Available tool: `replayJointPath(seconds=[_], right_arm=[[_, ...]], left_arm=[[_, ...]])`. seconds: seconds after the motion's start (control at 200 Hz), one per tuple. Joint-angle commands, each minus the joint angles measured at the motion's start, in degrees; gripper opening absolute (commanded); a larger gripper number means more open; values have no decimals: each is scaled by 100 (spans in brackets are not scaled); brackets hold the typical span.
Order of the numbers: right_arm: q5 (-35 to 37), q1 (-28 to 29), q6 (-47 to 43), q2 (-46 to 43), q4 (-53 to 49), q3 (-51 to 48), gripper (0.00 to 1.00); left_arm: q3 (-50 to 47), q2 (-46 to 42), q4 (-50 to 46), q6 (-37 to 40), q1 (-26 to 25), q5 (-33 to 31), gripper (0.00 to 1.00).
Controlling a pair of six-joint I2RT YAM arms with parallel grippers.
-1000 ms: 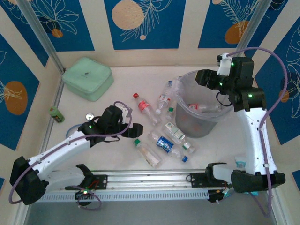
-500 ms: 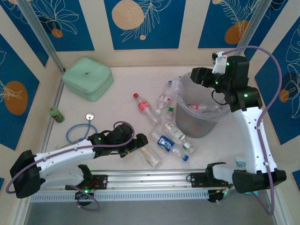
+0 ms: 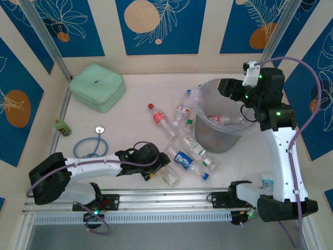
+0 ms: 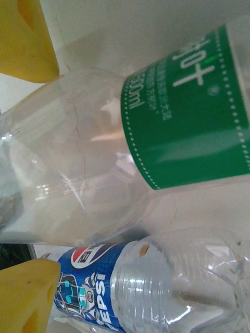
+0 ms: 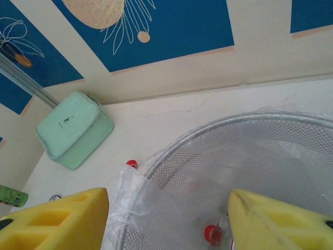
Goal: Put the plastic bottles in the bin
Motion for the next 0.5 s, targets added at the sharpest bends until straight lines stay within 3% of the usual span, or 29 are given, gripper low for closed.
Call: replayJointPath(seconds=[0.0, 0.31, 0.495], right_arm=[[-96, -49, -100, -110, -8, -106, 63], [-376, -67, -80, -92, -54, 41, 63], [-918, -57, -1, -60, 64, 97, 62]], left_arm=[[48, 0, 12, -198, -47, -273, 79], [285, -529, -678, 217, 116, -850, 50], [729, -778, -1063, 1260, 578, -1004, 42]])
